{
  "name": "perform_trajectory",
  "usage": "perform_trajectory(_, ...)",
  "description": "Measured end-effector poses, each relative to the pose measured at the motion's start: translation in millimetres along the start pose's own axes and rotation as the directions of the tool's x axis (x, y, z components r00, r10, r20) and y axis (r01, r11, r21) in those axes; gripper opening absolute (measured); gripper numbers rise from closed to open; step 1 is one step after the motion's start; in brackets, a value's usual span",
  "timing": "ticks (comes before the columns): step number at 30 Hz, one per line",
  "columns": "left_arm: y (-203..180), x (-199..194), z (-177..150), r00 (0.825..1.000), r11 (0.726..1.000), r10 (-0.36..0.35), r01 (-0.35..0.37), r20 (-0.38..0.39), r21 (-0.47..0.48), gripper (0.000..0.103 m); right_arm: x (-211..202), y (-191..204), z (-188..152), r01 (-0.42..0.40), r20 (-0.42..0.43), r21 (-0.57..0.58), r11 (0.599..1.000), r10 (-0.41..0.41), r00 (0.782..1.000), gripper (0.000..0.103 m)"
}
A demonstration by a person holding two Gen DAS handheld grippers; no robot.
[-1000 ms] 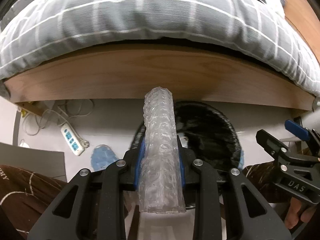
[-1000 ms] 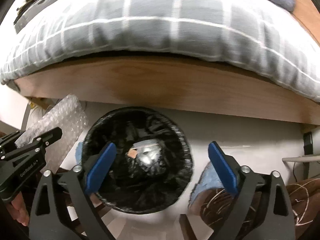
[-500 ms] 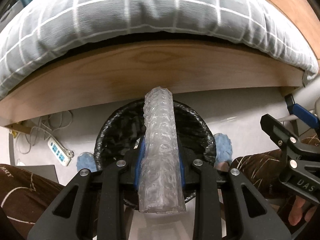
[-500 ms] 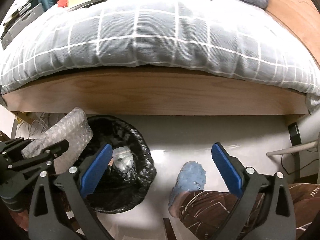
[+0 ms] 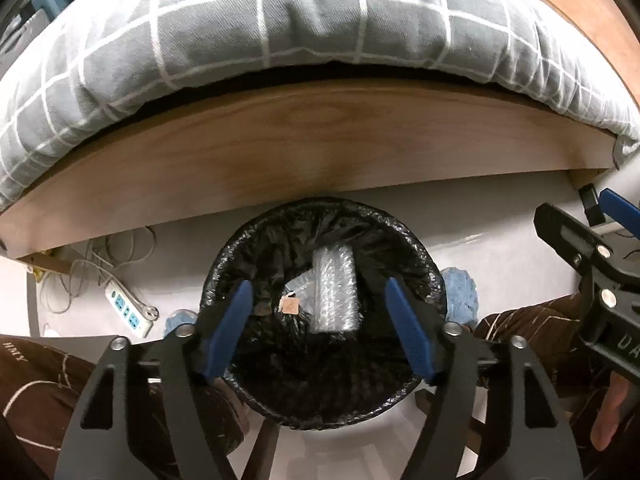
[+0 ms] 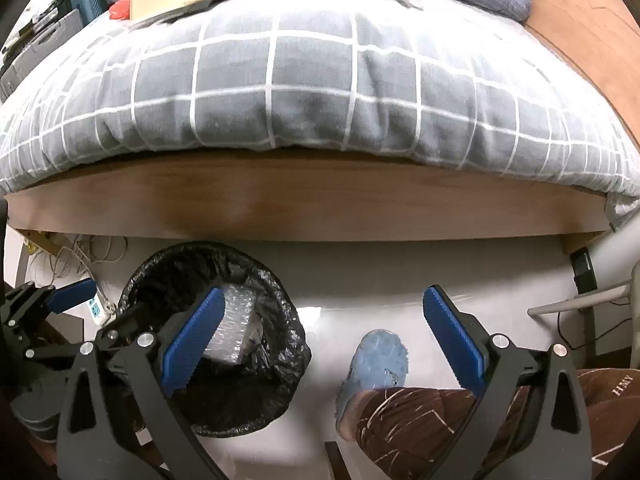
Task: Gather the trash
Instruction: 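Raise both tools from the bin back toward the bed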
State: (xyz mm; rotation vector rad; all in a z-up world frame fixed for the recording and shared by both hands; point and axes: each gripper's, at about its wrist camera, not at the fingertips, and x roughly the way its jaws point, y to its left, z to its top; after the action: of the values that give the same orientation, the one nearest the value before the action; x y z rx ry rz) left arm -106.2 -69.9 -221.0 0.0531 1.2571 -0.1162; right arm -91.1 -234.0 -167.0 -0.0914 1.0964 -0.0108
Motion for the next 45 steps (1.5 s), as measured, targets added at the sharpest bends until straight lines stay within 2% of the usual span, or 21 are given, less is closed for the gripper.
perform_trajectory(6,3.1,-19.1,3.6,0.998,0.999,0.036,-0.035,0.05,-0.017,0.09,-15.5,2.6,8.6,0.008,0.045,-0.003,1.0,-0.008,0.999,0.095)
perform_trajectory(10,7.6,-37.0,8.1,0.995,0.999,0.043,-0.04,0.093,-0.03,0.095,-31.5,3.0,17.1,0.021,0.105,-0.009,1.0,-0.02,0.994,0.095)
perform_trajectory(14,11.6,-51.5,15.8,0.988,0.998,0.058,-0.053,0.142,-0.036,0.096,-50.4,-2.2,25.4,0.025,0.164,0.013,1.0,-0.027,0.986,0.095)
perform_trajectory(19,17.1,-70.1,25.8,0.983,0.996,0.038,-0.024,0.177,-0.084,0.096,-76.3,-12.1,37.3,0.02,0.227,0.045,0.999,-0.029,0.973,0.095)
perform_trajectory(24,26.6,-103.4,37.4,0.963,0.992,0.03,0.004,0.268,-0.123,0.096,-95.5,-20.0,44.0,0.021,0.283,0.057,0.998,-0.036,0.959,0.095)
perform_trajectory(32,27.5,-135.0,60.4,0.925,0.993,0.05,-0.004,0.376,-0.121,0.096,-121.5,-22.9,59.9,0.085,0.409,0.03,0.996,-0.09,0.908,0.095)
perform_trajectory(42,32.0,-144.7,92.4,0.898,0.992,0.064,-0.009,0.435,-0.128,0.096,-120.2,-34.3,91.9,0.079,0.46,0.052,0.996,-0.094,0.883,0.095)
perform_trajectory(45,32.4,-143.3,104.1,0.891,0.992,0.077,-0.024,0.447,-0.122,0.096,-115.1,-39.4,103.1,0.073,0.46,0.06,0.996,-0.092,0.883,0.095)
